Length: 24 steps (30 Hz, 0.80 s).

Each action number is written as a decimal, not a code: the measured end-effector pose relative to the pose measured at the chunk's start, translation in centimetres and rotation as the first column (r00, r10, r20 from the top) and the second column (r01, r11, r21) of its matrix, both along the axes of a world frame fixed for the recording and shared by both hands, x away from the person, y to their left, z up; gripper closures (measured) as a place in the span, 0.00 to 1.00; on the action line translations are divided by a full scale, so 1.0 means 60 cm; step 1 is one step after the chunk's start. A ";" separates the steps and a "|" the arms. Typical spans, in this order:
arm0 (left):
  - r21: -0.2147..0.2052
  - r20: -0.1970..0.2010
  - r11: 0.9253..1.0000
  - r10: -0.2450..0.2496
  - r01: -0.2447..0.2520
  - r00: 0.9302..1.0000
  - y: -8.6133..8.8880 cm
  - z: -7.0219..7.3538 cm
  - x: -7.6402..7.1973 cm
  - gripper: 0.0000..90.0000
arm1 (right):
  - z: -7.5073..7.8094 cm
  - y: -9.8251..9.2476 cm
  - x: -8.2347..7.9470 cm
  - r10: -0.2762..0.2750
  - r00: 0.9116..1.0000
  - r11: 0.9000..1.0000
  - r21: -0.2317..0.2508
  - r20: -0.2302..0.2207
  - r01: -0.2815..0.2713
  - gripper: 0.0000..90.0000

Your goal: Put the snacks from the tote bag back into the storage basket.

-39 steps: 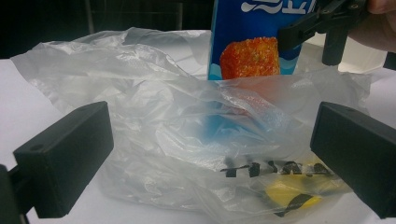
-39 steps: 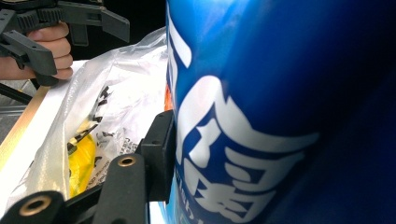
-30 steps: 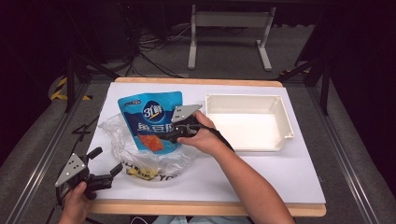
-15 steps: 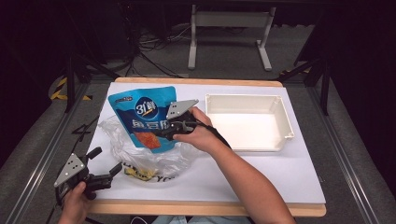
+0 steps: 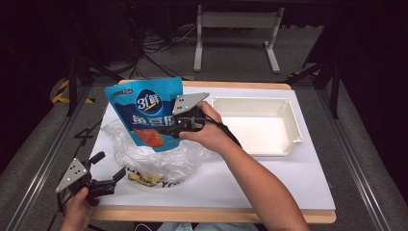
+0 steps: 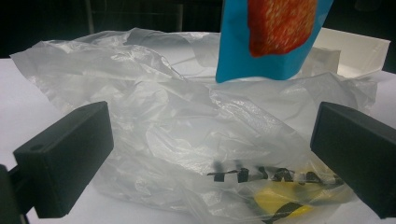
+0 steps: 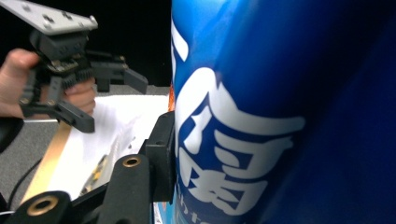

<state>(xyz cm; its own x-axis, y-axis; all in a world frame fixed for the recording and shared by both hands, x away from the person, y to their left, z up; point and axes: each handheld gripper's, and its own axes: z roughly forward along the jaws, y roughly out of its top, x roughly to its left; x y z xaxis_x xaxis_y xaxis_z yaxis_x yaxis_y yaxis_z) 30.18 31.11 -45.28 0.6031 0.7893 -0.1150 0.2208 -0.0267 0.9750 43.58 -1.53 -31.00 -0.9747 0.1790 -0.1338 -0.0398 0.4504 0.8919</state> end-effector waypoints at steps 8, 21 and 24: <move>0.002 -0.002 1.000 0.002 -0.002 1.000 0.000 0.000 0.000 0.00 | 0.030 -0.010 -0.009 -0.001 1.000 1.000 0.012 0.016 0.001 0.60; 0.001 -0.007 1.000 0.003 -0.003 1.000 0.000 -0.001 0.001 0.00 | 0.057 -0.033 -0.016 -0.007 1.000 0.999 0.036 0.020 0.006 0.60; 0.001 -0.008 1.000 0.004 -0.004 1.000 0.001 -0.001 0.001 0.00 | 0.065 -0.045 -0.016 -0.018 0.999 0.999 0.032 0.026 0.018 0.60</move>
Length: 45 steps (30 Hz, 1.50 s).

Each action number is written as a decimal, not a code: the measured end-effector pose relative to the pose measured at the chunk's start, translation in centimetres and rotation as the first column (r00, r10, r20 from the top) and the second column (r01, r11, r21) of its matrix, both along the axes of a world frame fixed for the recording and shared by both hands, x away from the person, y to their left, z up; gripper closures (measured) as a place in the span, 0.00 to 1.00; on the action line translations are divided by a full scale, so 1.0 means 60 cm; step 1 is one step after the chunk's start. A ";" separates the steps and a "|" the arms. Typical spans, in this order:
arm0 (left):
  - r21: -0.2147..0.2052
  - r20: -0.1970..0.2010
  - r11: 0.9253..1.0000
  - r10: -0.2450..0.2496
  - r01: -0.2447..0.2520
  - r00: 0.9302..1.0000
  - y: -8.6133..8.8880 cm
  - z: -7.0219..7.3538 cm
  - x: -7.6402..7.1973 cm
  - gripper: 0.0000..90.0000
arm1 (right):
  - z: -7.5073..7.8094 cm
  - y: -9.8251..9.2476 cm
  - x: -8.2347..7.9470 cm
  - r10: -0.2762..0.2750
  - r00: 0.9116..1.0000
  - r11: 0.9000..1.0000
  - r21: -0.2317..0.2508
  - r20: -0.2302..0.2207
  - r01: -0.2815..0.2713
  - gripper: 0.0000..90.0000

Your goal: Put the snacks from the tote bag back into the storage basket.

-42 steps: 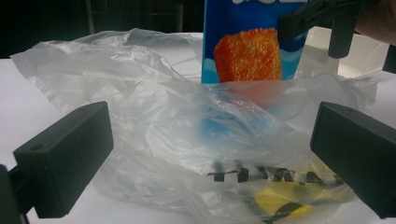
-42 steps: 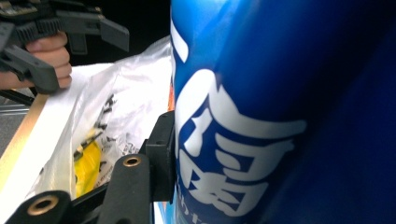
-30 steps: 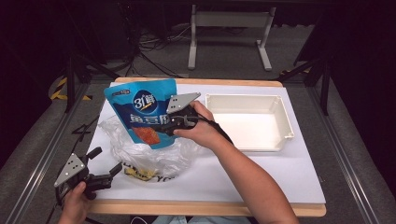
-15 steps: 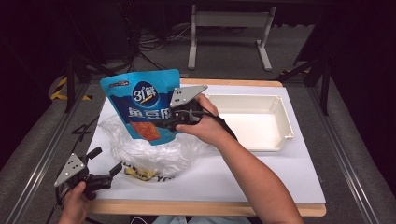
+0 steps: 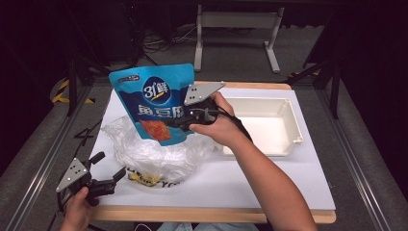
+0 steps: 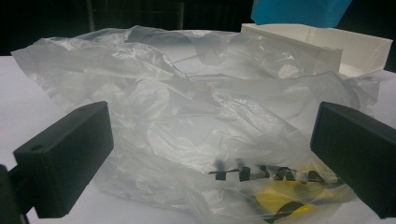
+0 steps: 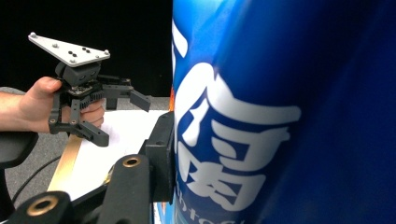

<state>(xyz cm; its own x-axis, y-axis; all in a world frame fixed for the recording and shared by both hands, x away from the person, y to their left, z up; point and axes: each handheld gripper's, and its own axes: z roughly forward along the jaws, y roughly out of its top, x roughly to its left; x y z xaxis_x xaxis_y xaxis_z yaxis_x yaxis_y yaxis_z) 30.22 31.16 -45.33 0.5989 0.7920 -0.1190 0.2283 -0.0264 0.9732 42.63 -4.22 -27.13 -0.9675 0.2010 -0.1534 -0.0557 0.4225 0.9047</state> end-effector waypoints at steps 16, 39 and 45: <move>0.001 -0.016 1.000 0.006 -0.006 1.000 0.000 -0.002 0.001 0.00 | 0.023 -0.099 0.005 -0.095 0.995 0.995 -0.020 0.009 0.095 0.60; 0.006 -0.021 1.000 0.012 -0.012 1.000 0.000 -0.003 0.003 0.00 | 0.045 -0.256 0.015 -0.272 0.962 0.962 -0.015 0.013 0.272 0.62; 0.006 -0.022 1.000 0.011 -0.011 1.000 0.000 -0.003 0.003 0.00 | 0.049 -0.293 0.019 -0.323 0.946 0.946 0.012 0.006 0.323 0.62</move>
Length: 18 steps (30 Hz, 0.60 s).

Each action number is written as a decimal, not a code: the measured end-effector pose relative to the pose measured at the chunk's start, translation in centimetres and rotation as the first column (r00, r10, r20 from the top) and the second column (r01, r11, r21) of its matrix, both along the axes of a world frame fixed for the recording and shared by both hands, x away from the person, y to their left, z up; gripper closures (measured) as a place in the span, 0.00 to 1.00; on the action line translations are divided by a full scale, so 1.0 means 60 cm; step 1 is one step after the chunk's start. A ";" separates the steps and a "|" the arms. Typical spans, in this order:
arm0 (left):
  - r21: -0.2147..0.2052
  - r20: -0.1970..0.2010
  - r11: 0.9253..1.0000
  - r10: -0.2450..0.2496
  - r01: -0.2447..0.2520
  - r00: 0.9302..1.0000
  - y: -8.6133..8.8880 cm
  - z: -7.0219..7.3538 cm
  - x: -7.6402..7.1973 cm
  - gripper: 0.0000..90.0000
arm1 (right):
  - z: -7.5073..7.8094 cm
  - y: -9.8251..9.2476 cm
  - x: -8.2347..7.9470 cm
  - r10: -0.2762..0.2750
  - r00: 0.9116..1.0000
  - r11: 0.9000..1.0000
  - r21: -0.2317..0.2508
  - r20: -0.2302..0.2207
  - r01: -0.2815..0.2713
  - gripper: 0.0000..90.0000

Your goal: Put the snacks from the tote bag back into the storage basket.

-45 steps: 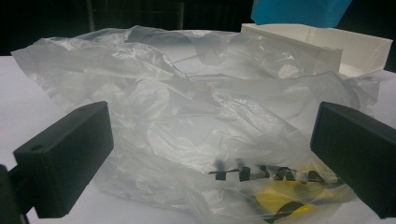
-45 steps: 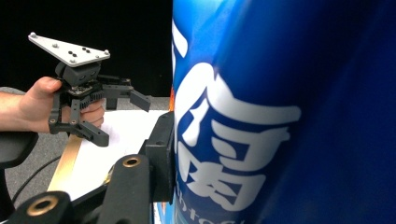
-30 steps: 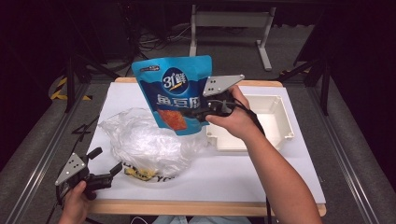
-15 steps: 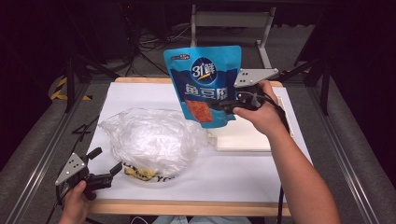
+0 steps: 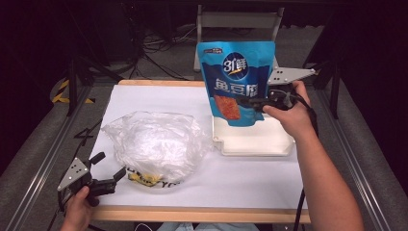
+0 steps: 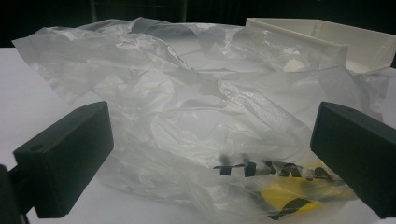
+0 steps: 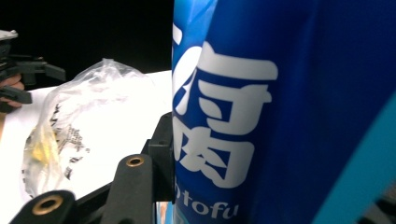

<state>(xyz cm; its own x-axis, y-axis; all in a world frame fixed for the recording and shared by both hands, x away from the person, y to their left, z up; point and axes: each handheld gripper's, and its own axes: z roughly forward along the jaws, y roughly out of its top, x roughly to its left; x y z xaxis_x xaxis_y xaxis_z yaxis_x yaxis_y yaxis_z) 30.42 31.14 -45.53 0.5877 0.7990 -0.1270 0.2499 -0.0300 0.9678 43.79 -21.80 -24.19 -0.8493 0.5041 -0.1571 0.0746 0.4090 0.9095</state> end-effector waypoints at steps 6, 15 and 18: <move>-0.001 0.002 1.000 0.002 -0.002 1.000 -0.001 0.000 0.000 0.00 | -0.004 -0.040 0.009 -0.066 0.998 0.998 0.002 -0.006 0.066 0.62; 0.003 -0.002 1.000 0.004 -0.004 1.000 -0.001 -0.001 0.001 0.00 | -0.022 -0.086 0.029 -0.134 0.991 0.991 0.005 -0.013 0.134 0.62; 0.008 -0.007 1.000 0.005 -0.005 1.000 -0.001 -0.001 0.001 0.00 | -0.025 -0.092 0.034 -0.139 0.990 0.990 -0.003 -0.009 0.139 0.62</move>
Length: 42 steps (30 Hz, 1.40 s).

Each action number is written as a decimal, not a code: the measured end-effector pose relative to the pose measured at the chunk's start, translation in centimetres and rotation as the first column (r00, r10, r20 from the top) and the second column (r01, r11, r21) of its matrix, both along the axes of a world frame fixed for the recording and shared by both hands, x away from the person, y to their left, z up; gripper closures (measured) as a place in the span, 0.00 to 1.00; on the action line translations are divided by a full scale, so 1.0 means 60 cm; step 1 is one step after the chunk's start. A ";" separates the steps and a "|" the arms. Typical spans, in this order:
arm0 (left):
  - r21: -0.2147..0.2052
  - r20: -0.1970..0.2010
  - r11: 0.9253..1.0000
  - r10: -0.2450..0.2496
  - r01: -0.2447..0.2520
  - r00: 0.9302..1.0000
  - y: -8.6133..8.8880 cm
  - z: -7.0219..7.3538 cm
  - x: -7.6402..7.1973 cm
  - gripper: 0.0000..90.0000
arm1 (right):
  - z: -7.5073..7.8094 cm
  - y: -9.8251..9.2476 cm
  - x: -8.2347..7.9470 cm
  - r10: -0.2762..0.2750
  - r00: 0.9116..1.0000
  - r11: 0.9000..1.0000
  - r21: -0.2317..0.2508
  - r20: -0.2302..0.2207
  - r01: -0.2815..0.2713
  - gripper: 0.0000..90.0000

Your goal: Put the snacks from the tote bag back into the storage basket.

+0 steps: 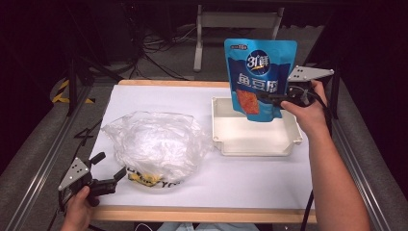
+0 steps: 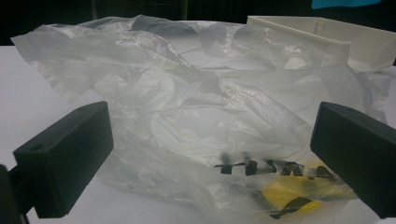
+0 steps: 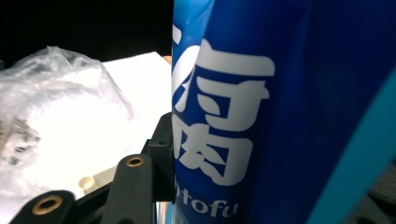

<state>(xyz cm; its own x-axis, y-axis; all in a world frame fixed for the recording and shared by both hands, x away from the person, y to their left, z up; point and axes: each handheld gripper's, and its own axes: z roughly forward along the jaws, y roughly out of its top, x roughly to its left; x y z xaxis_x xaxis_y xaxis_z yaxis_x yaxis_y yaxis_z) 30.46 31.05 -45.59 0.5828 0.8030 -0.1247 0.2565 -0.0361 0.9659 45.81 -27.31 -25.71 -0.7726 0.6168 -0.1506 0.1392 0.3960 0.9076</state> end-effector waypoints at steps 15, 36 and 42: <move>0.001 -0.005 1.000 0.000 0.000 1.000 0.000 -0.001 0.000 0.00 | -0.064 -0.003 0.025 -0.021 0.998 1.000 -0.013 -0.059 0.020 0.62; 0.009 -0.012 1.000 -0.006 0.007 1.000 0.001 0.000 0.000 0.00 | -0.142 0.017 0.038 -0.030 0.989 0.998 -0.052 -0.147 0.022 0.62; 0.010 -0.012 1.000 -0.007 0.007 1.000 0.001 0.000 0.000 0.00 | -0.146 0.015 0.038 -0.007 0.990 0.999 -0.048 -0.140 0.000 0.59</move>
